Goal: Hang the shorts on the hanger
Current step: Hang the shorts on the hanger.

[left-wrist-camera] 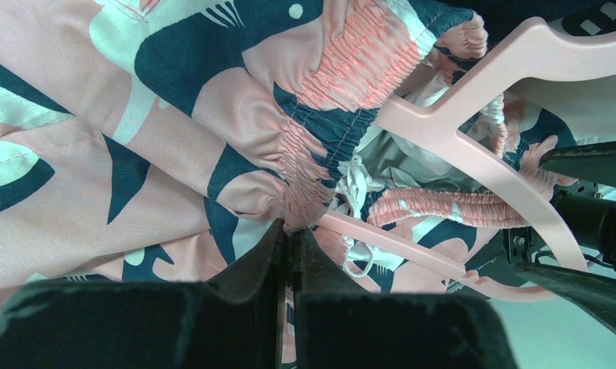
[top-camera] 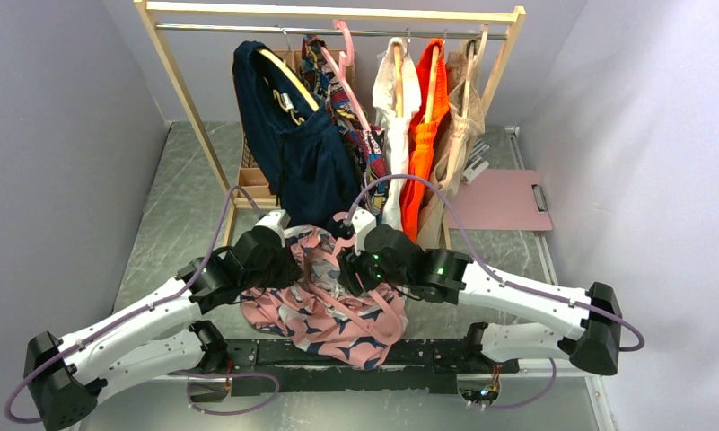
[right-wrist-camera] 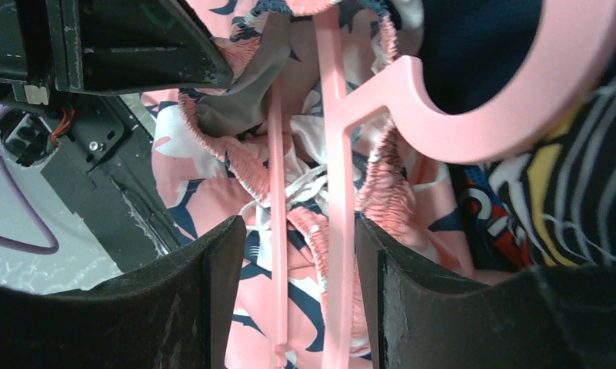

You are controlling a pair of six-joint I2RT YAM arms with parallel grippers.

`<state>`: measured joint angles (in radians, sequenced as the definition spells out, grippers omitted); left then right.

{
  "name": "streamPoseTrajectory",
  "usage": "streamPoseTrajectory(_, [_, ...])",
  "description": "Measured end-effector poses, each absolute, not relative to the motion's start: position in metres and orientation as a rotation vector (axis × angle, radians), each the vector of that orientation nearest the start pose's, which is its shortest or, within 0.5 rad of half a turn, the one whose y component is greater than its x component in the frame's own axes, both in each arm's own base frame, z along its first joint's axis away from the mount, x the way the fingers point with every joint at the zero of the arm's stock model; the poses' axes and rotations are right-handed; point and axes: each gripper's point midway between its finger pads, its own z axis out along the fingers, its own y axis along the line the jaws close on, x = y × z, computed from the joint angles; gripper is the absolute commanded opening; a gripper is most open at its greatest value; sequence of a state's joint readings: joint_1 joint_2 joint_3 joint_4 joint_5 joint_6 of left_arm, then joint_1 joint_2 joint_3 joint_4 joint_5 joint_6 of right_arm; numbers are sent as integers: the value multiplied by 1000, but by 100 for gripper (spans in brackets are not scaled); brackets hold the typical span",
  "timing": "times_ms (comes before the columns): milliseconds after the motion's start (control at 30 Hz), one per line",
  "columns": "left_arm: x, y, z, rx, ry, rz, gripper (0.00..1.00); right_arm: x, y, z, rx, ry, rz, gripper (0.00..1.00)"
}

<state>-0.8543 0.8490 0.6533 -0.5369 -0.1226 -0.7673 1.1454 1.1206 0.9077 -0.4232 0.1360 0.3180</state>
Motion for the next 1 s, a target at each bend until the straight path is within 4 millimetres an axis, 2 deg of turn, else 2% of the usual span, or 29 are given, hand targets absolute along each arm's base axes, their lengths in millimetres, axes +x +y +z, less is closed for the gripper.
streamPoseTrajectory(367, [168, -204, 135, 38, 2387, -681, 7, 157, 312, 169, -821, 2129, 696, 54])
streamPoseTrajectory(633, [168, -204, 135, 38, 2387, -682, 7, 165, 311, 146, -809, 2160, 667, 52])
streamPoseTrajectory(700, [168, -204, 135, 38, 2387, -682, 7, 165, 312, 142, -812, 2166, 667, 47])
streamPoseTrajectory(933, [168, -204, 135, 38, 2387, -682, 7, 155, 322, 142, -840, 2153, 764, 20])
streamPoseTrajectory(1000, [168, -204, 135, 38, 2386, -682, 7, 149, 325, 145, -850, 2139, 817, 18])
